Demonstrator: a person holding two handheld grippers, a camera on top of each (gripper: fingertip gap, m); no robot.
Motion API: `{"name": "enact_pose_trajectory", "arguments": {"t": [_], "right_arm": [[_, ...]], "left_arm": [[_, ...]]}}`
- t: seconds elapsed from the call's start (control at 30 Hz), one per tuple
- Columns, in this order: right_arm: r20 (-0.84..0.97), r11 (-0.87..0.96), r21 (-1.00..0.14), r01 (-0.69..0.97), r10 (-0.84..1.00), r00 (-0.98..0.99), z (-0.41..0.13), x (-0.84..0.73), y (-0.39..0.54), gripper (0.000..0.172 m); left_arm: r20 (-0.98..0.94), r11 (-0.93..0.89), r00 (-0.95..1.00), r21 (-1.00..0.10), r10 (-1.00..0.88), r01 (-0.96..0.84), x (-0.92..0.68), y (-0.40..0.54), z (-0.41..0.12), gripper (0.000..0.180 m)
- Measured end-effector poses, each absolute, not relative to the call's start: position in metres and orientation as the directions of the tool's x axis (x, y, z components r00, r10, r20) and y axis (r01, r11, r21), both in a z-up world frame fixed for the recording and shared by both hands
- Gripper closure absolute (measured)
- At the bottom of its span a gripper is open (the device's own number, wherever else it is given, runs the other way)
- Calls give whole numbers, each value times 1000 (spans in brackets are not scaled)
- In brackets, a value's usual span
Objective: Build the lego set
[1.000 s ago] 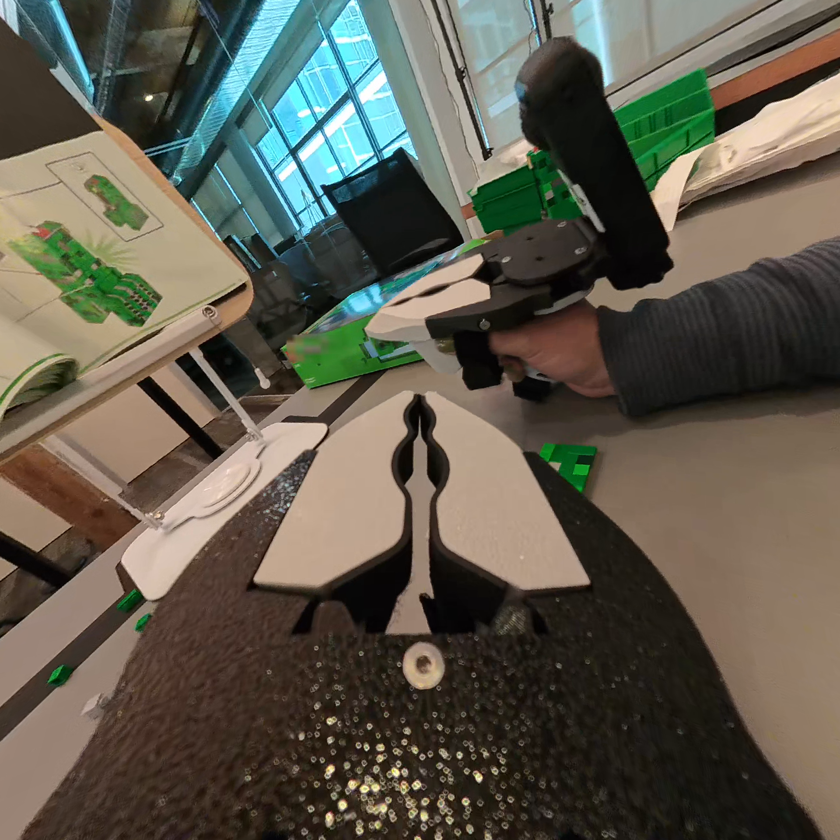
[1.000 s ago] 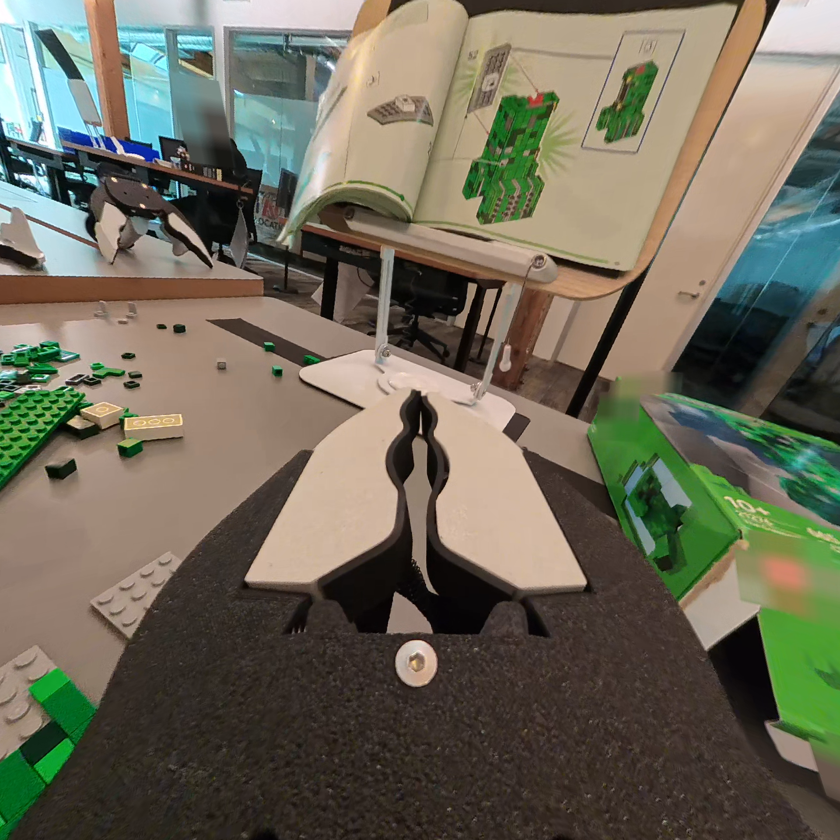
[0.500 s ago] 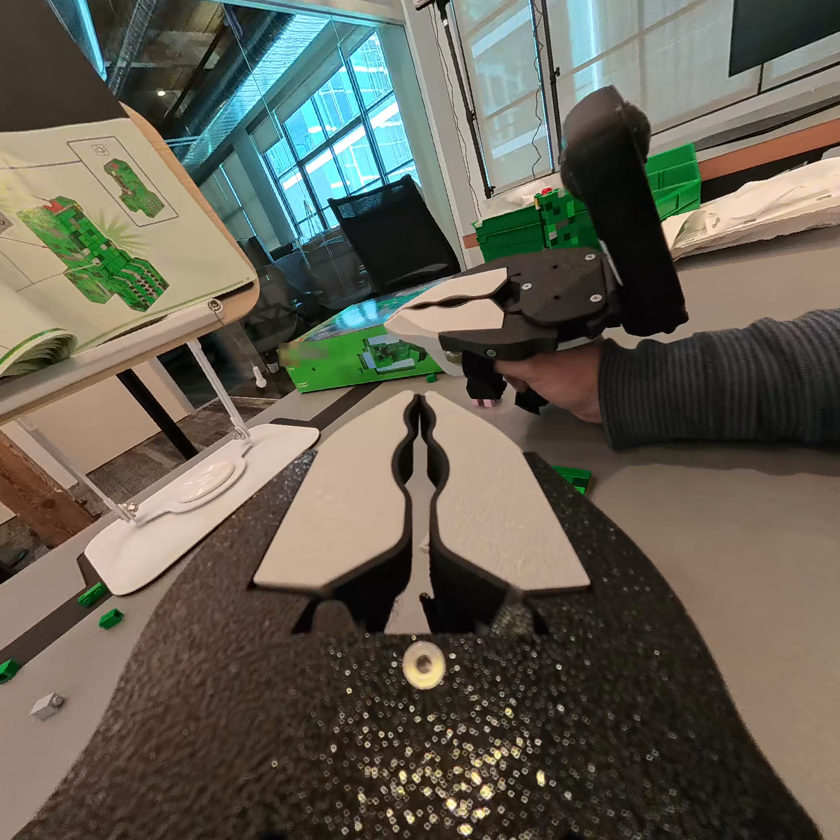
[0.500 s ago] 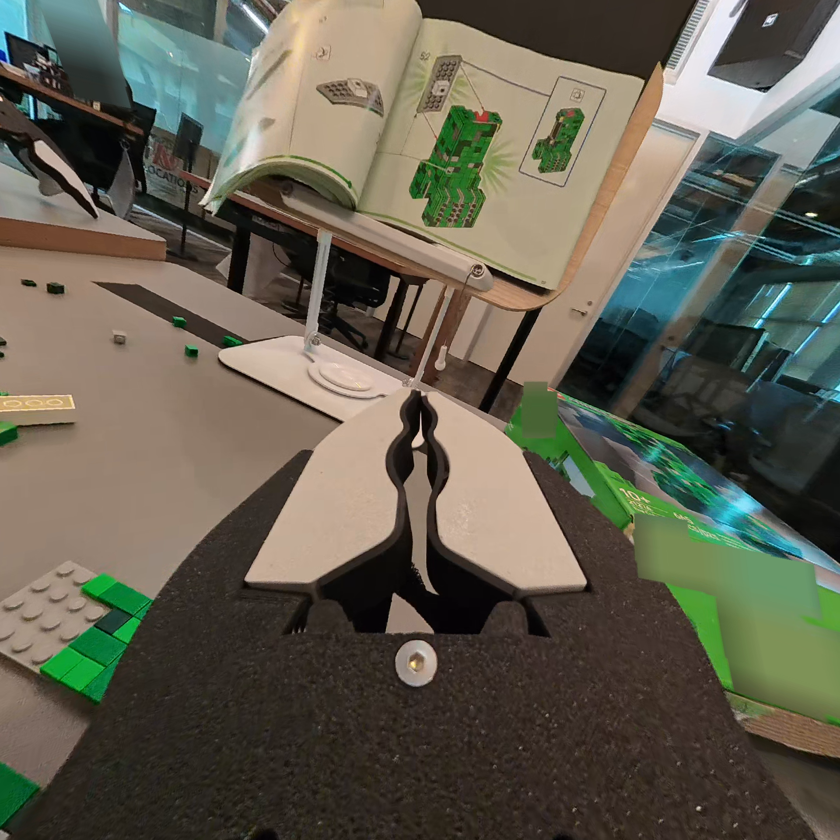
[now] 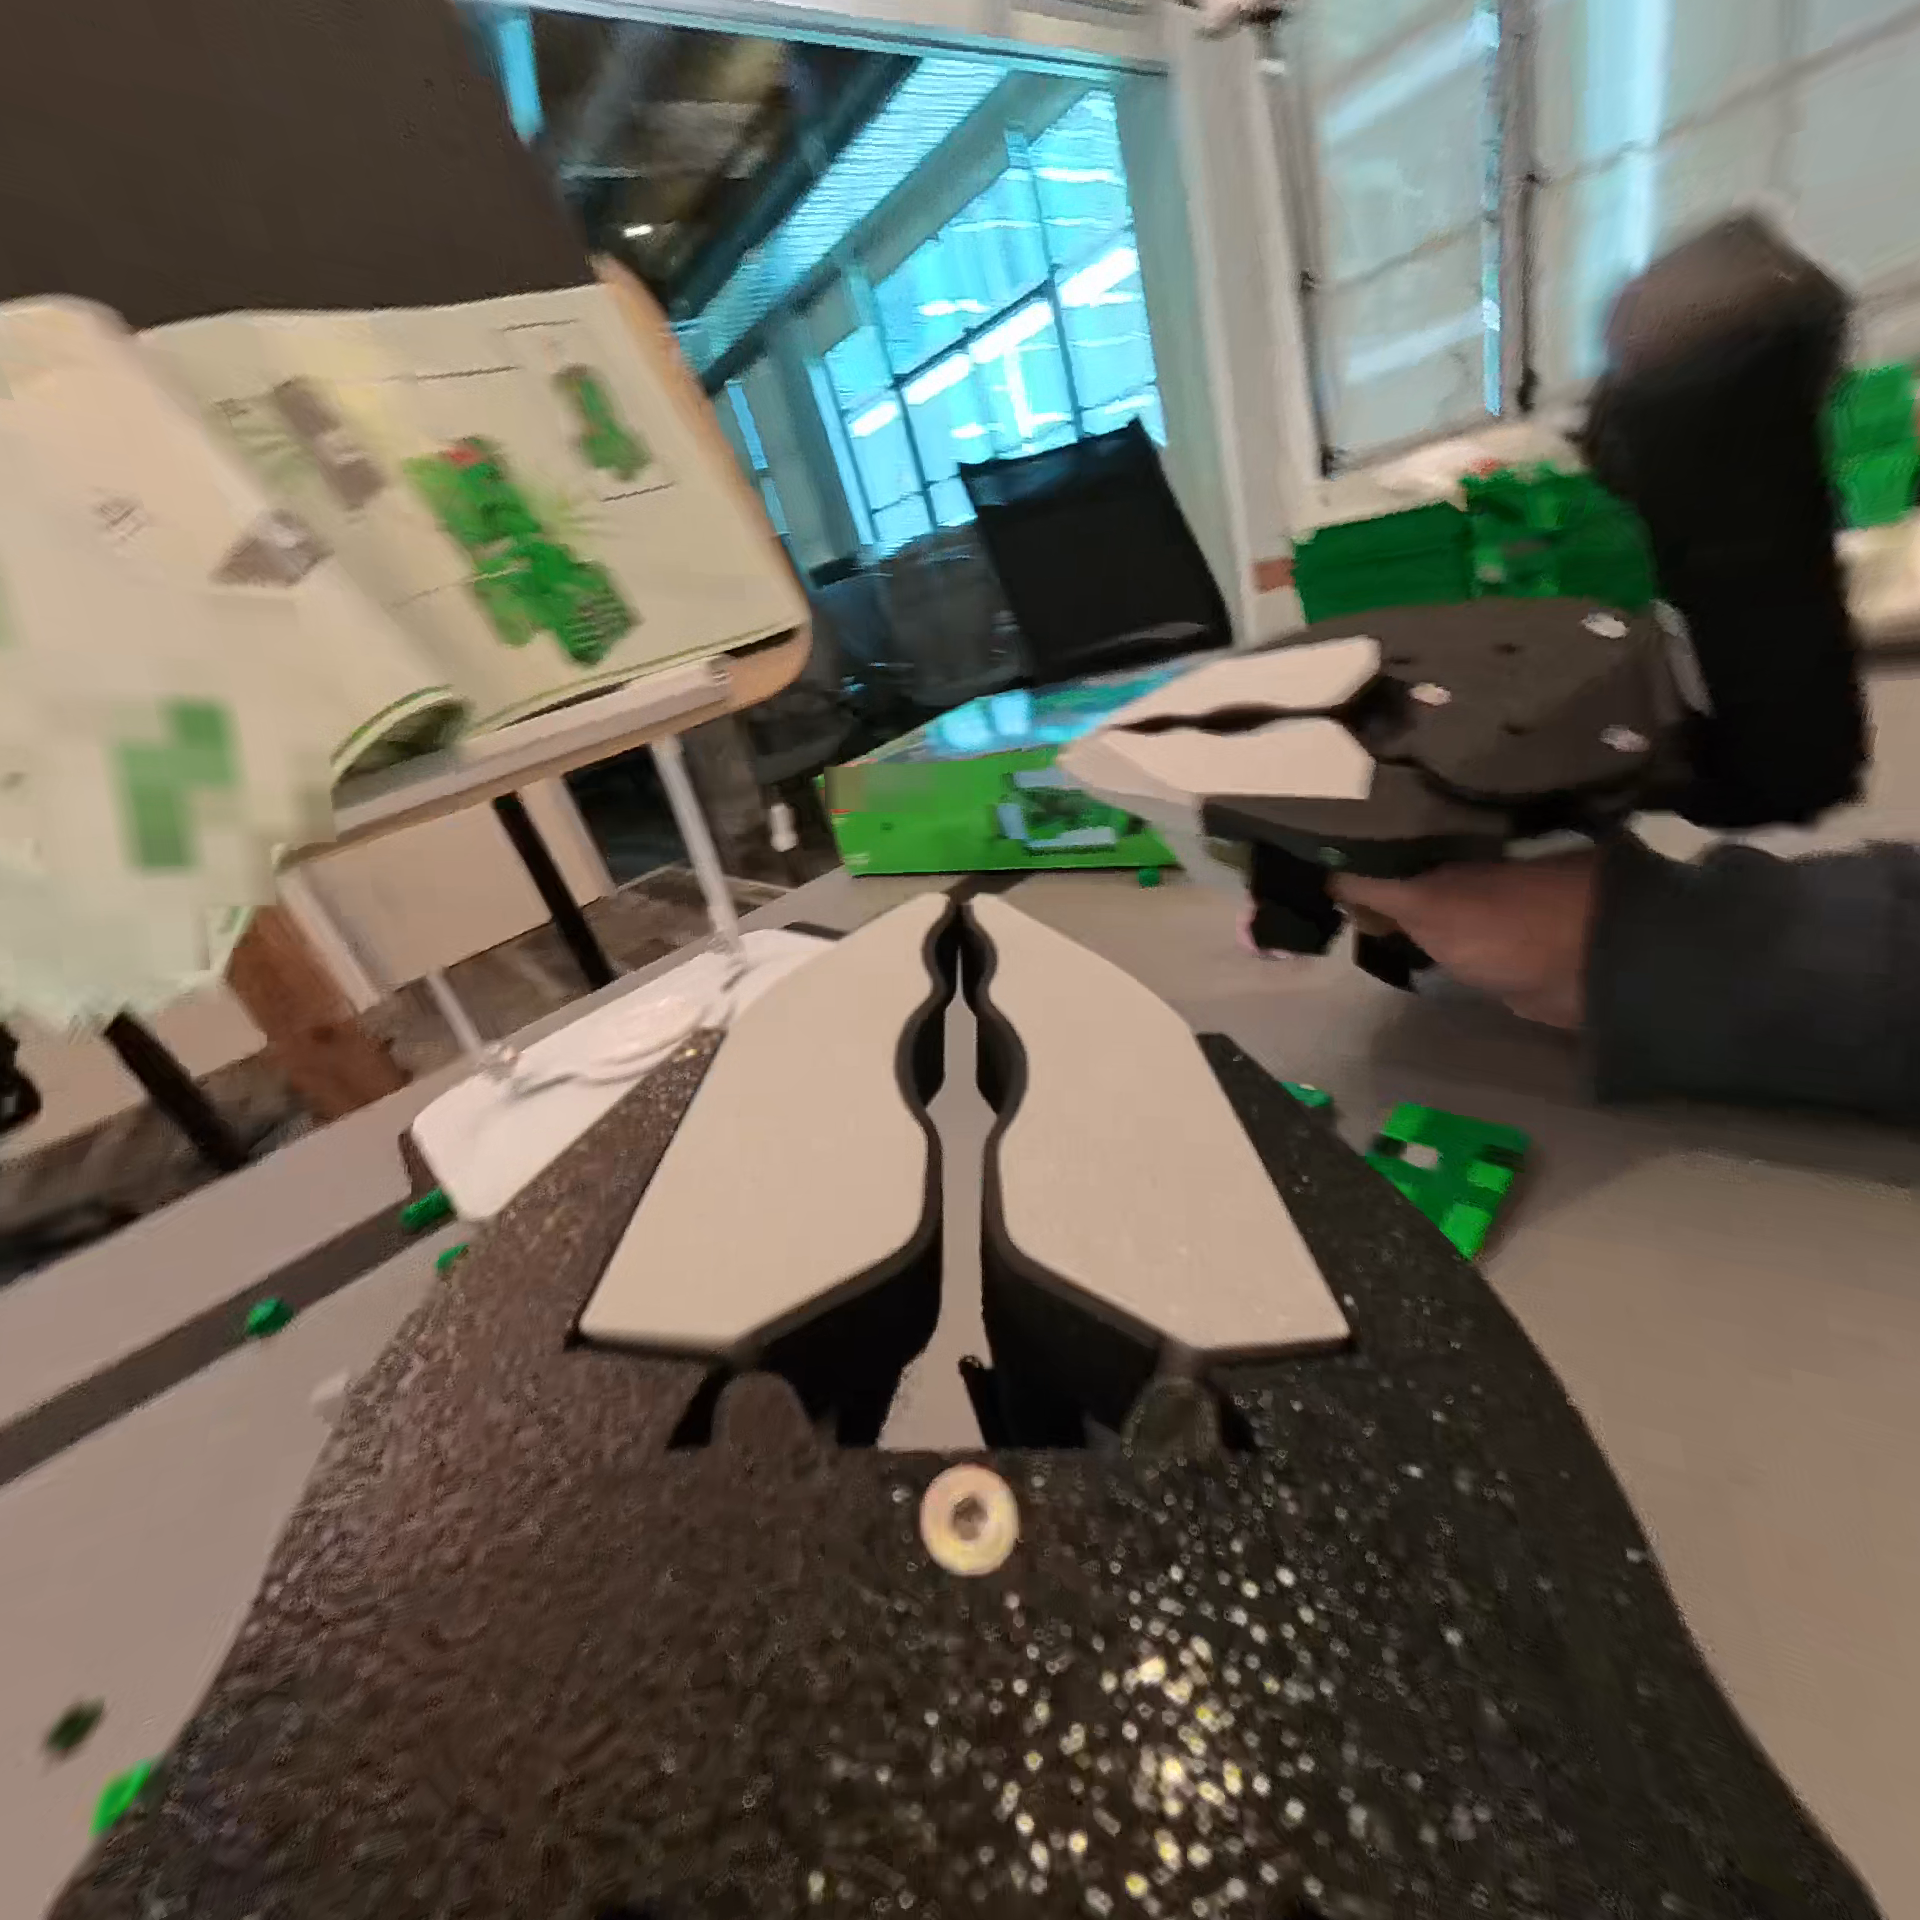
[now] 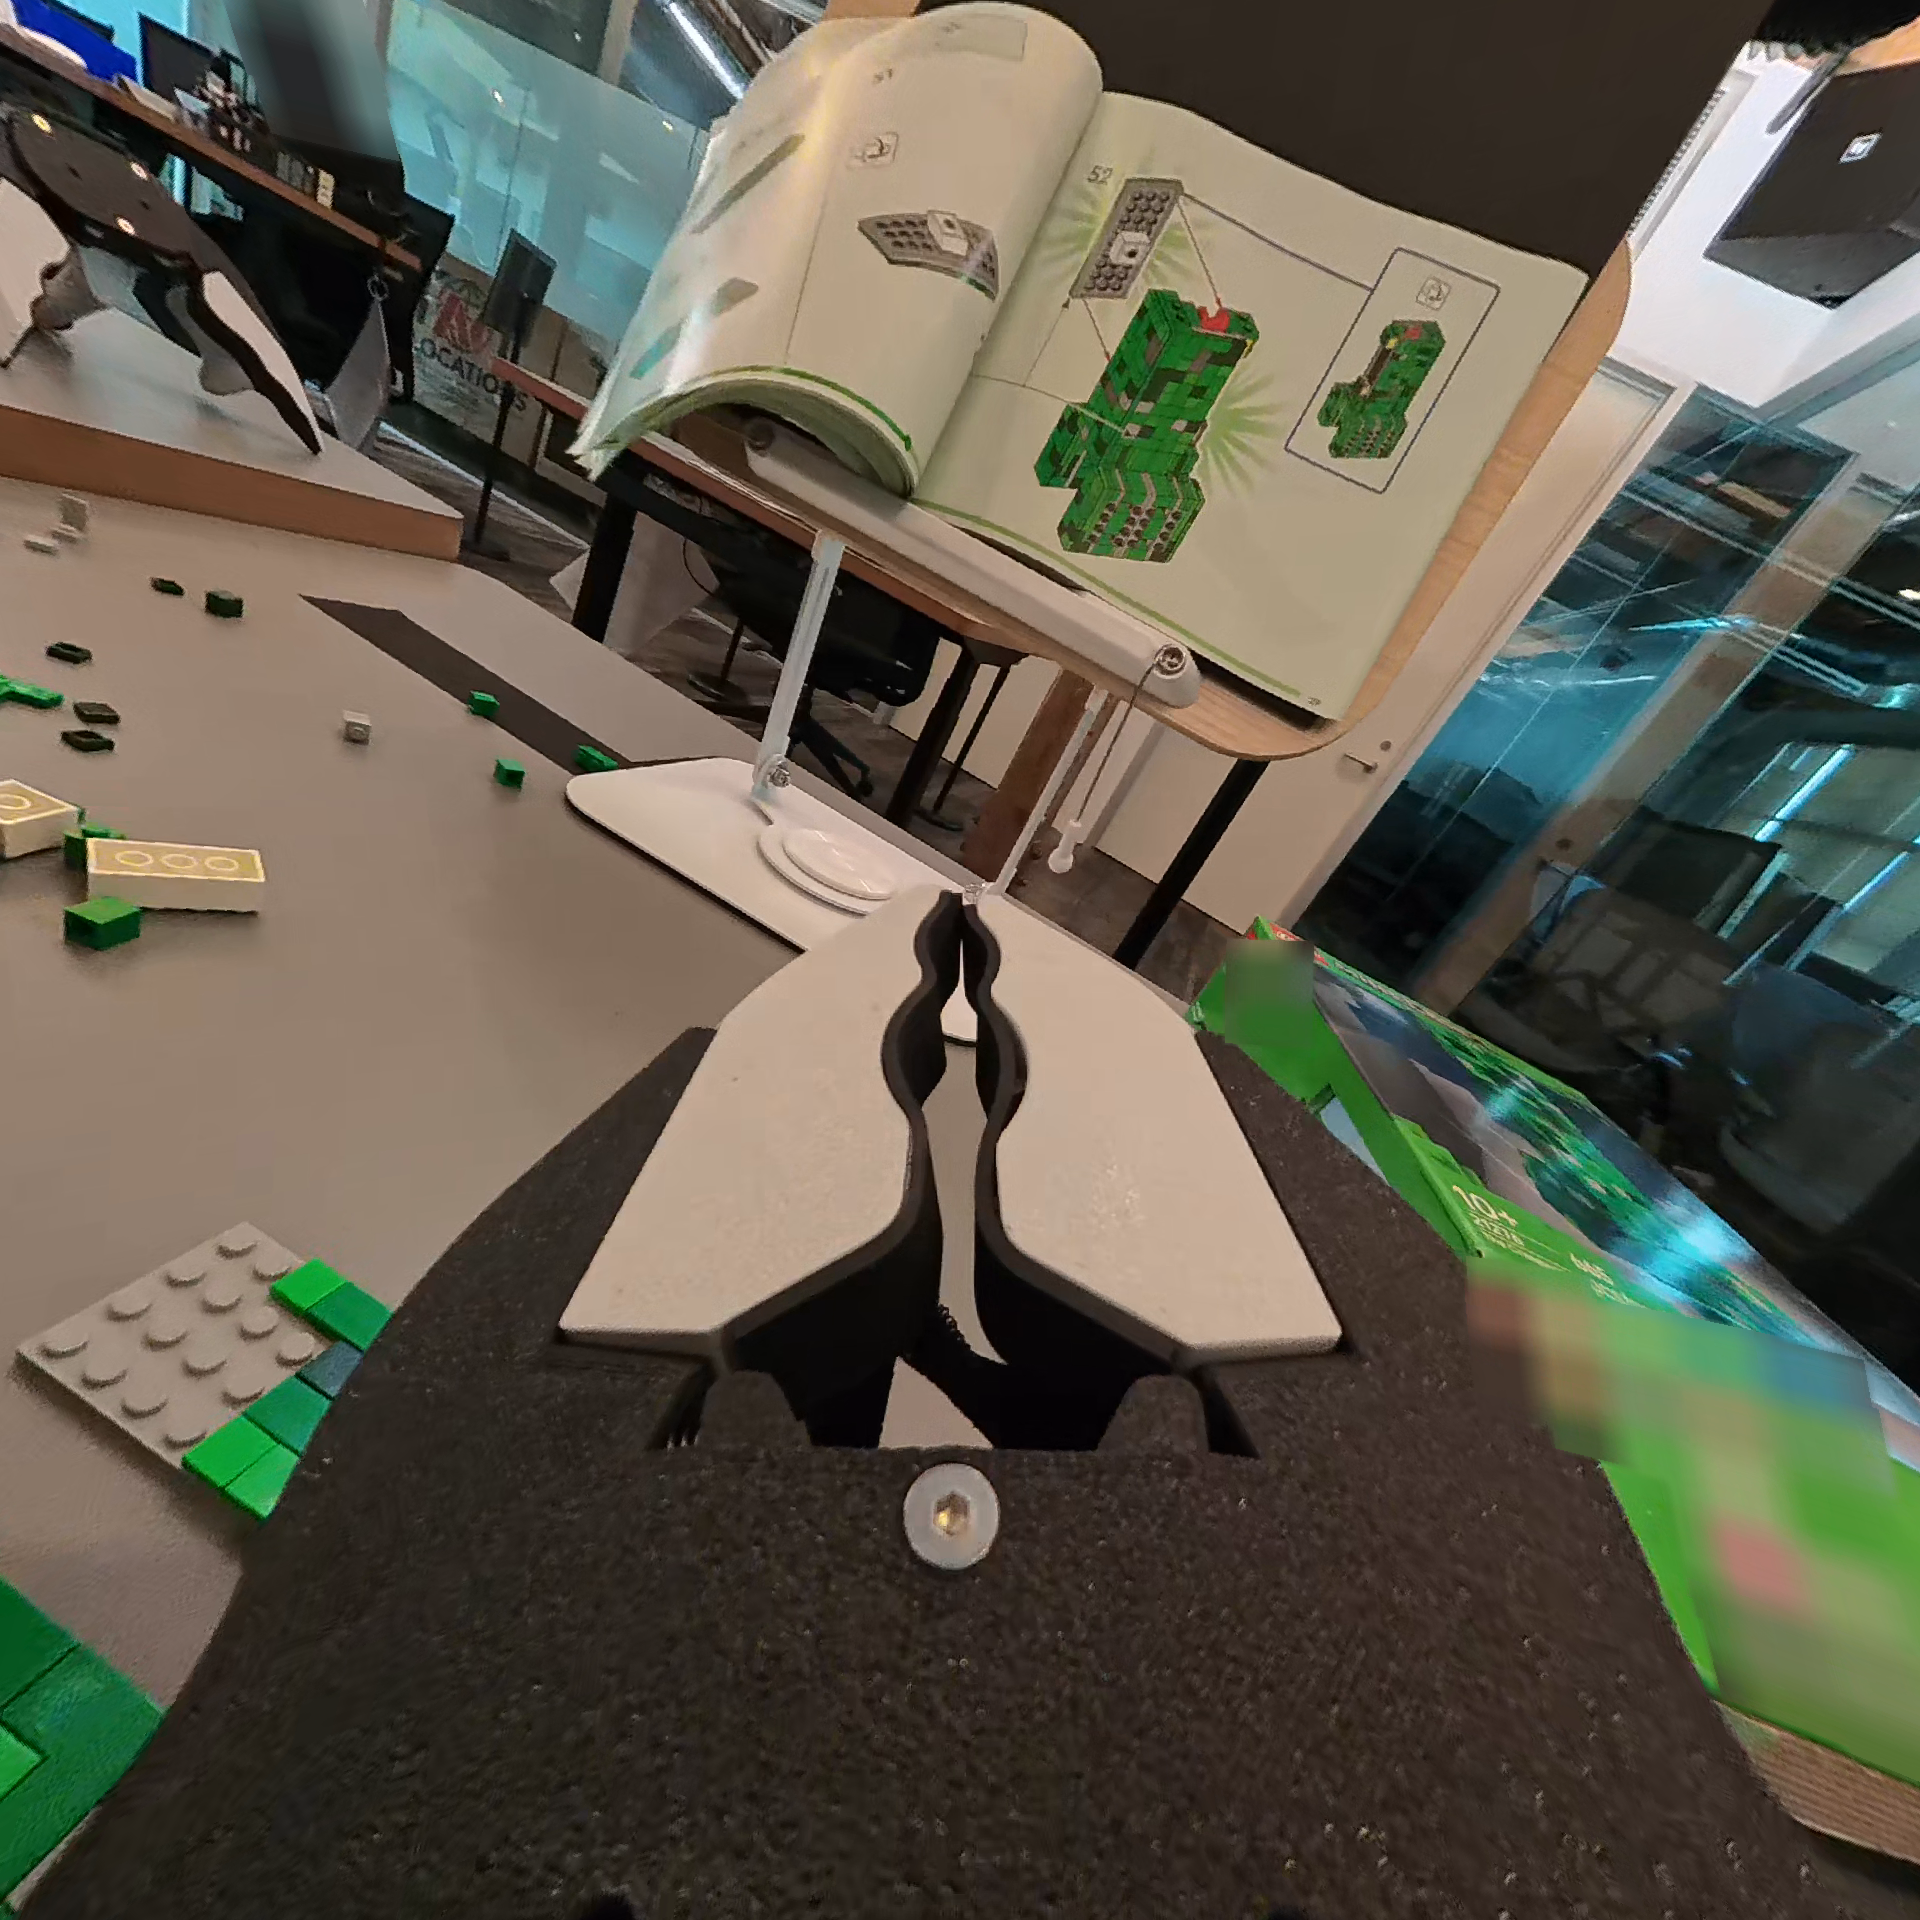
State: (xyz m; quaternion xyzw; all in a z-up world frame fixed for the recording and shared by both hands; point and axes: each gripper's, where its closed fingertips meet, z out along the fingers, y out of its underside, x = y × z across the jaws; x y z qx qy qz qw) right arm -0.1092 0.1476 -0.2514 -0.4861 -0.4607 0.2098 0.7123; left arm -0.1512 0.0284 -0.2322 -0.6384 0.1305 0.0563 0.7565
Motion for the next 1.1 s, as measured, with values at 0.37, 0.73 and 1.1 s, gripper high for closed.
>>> {"name": "enact_pose_trajectory", "arguments": {"t": [0.37,0.73,1.1], "right_arm": [[363,373,-925,71,814,453,-249,-107,146,172],[404,405,-909,93,810,425,-252,-113,141,172],[417,414,-905,98,818,396,-254,-116,135,172]], "left_arm": [[16,195,997,-980,-79,31,-196,24,-232,180],[-16,195,995,-981,-96,3,-188,25,-232,180],[-90,198,986,-978,-140,-62,-173,26,-232,180]]}}
